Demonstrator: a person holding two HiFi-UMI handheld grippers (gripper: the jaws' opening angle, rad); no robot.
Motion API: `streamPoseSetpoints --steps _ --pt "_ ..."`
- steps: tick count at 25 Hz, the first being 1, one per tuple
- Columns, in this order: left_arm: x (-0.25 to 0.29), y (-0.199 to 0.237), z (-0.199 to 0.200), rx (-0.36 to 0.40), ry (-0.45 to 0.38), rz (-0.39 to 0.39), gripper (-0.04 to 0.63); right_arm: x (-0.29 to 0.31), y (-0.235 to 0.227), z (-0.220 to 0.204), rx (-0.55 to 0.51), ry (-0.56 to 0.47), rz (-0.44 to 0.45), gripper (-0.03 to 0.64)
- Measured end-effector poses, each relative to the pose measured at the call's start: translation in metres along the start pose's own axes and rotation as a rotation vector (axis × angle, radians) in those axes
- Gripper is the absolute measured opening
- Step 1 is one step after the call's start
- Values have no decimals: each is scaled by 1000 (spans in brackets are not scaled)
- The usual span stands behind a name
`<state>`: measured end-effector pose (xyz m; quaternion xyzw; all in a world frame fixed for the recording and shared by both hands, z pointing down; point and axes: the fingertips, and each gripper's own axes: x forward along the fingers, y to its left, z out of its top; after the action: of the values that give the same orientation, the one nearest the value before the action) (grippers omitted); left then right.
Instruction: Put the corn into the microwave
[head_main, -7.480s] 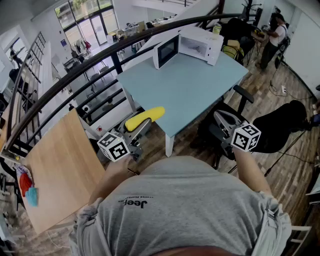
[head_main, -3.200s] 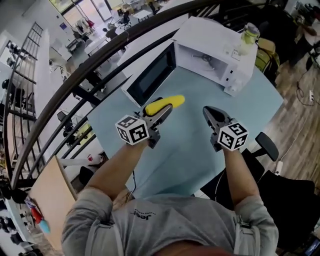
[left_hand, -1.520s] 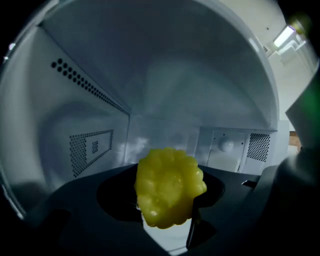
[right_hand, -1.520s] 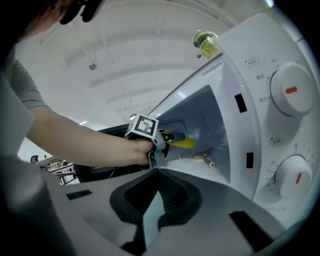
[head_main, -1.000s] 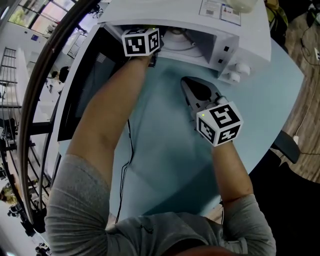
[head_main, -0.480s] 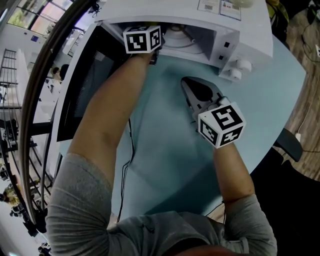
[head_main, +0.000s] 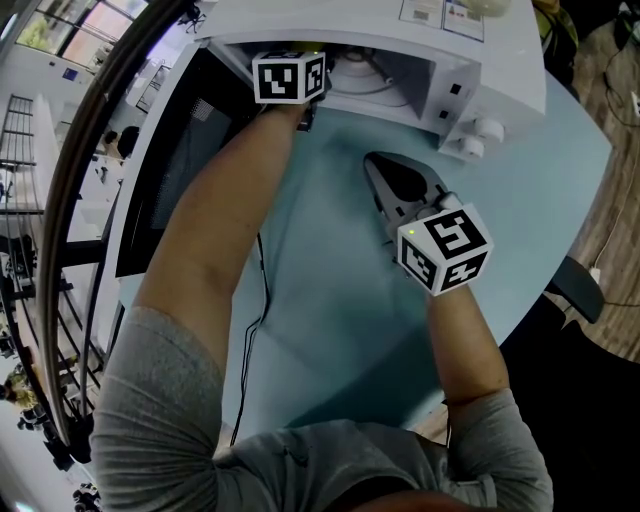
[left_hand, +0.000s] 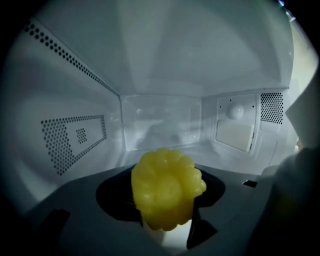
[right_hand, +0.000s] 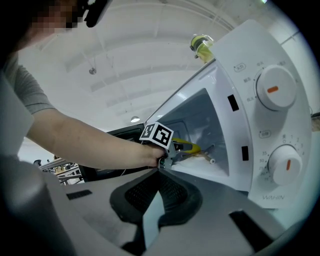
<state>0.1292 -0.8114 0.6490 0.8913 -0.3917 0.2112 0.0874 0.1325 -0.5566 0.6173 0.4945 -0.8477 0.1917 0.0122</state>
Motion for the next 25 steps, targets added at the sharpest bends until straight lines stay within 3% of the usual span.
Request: streamPoseSetpoints --steps 12,17,25 --pt "-5 -4 -27 68 255 -31 261 -2 10 2 -3 15 12 18" --pt "-7 -12 -48 140 392 -29 260 -5 10 5 -6 11 8 18" --pt "-10 -15 -51 164 420 -29 259 -12 9 5 -1 11 -1 18"
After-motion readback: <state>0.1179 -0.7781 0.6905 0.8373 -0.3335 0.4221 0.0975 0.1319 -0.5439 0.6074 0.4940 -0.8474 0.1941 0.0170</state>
